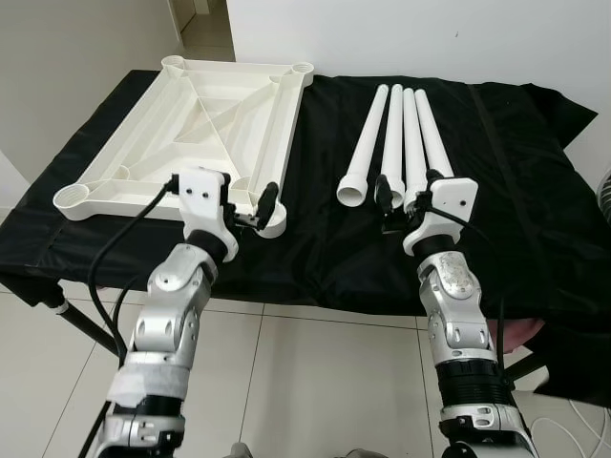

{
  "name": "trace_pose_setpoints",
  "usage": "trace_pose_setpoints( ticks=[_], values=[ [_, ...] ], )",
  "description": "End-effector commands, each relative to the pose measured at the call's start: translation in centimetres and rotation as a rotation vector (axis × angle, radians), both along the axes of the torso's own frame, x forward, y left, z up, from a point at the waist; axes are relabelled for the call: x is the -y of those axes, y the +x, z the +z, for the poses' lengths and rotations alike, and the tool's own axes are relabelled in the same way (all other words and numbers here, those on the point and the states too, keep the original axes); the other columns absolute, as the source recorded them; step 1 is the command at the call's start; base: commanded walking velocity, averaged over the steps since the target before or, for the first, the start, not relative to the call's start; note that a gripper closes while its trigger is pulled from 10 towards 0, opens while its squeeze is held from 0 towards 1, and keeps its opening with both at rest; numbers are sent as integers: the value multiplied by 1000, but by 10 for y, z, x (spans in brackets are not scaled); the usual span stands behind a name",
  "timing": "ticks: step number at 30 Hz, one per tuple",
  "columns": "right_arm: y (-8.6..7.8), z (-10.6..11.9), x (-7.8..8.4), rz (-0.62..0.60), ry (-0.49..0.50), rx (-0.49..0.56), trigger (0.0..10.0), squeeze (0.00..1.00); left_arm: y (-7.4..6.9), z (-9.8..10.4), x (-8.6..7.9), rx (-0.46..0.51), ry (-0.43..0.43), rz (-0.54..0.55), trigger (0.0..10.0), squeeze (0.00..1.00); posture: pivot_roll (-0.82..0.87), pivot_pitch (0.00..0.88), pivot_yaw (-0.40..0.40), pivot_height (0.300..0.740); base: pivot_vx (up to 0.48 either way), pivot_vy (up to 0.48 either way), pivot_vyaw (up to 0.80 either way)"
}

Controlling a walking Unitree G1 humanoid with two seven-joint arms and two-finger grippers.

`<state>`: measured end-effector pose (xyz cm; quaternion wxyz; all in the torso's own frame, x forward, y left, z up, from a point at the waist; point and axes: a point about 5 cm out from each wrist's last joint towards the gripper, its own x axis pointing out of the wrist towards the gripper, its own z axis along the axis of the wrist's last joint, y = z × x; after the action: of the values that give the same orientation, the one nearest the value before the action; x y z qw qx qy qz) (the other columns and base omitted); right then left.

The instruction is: Building children table

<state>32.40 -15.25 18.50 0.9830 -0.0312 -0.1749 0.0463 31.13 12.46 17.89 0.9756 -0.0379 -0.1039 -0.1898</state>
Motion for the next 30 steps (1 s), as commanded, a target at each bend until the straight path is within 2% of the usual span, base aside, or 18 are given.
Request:
trace_pose_setpoints(
  ticks=[1, 2, 7, 8, 11, 12, 14, 16, 19, 22, 26, 30],
  values=[
    [-3, -2, -2, -3, 0, -6, 10000, 0, -3, -8, -11, -45, -35, 205, 10000, 0, -118, 50, 76, 740, 0, 0, 0],
    [-4, -2, -1, -14, -3, -5, 10000, 0, -7, -10, -9, -35, -23, 183, 10000, 0, -116, 41, 79, 740, 0, 0, 0],
    [-4, -3, 0, -24, 0, -5, 10000, 0, -12, -12, -10, -26, -14, 165, 10000, 0, -114, 35, 78, 740, 0, 0, 0],
    [-4, -4, 0, -28, 5, -8, 10000, 0, -14, -15, -12, -25, 31, 152, 10000, 0, -112, 27, 78, 740, 0, 0, 0],
    [-4, -4, -2, -20, 1, -8, 10000, 0, -13, -18, -18, -44, 43, 154, 10000, 0, -111, 28, 79, 740, 0, 0, 0],
    [-3, -3, -3, -15, -12, -2, 10000, 0, -12, -19, -25, -46, 72, 169, 10000, 0, -117, 24, 82, 740, 0, 0, 0],
    [-3, -2, -3, -15, -11, -2, 10000, 0, -11, -19, -29, -51, 69, 179, 10000, 0, -117, 23, 81, 740, 0, 0, 0],
    [-4, -4, 0, -28, -18, -7, 10000, 0, -9, -15, -37, -38, 35, 250, 10000, 0, -116, 17, 81, 740, 0, 0, 0],
    [-6, -7, 2, -39, -20, -15, 10000, 0, -11, -18, -43, -47, 22, 291, 10000, 0, -115, 14, 76, 740, 0, 0, 0],
    [-7, -6, 3, -43, -16, -18, 10000, 0, -15, -11, -31, -13, 66, 263, 10000, 0, -100, 4, 65, 740, 0, 0, 0],
    [-5, -2, 0, -30, -19, -8, 10000, 0, -12, -3, -21, -1, 51, 258, 10000, 0, -96, 2, 55, 740, 0, 0, 0],
    [-2, 1, -2, -22, -28, 0, 10000, 0, -10, 2, -17, 13, 52, 282, 10000, 0, -88, 11, 48, 740, 0, 0, 0]
  ],
)
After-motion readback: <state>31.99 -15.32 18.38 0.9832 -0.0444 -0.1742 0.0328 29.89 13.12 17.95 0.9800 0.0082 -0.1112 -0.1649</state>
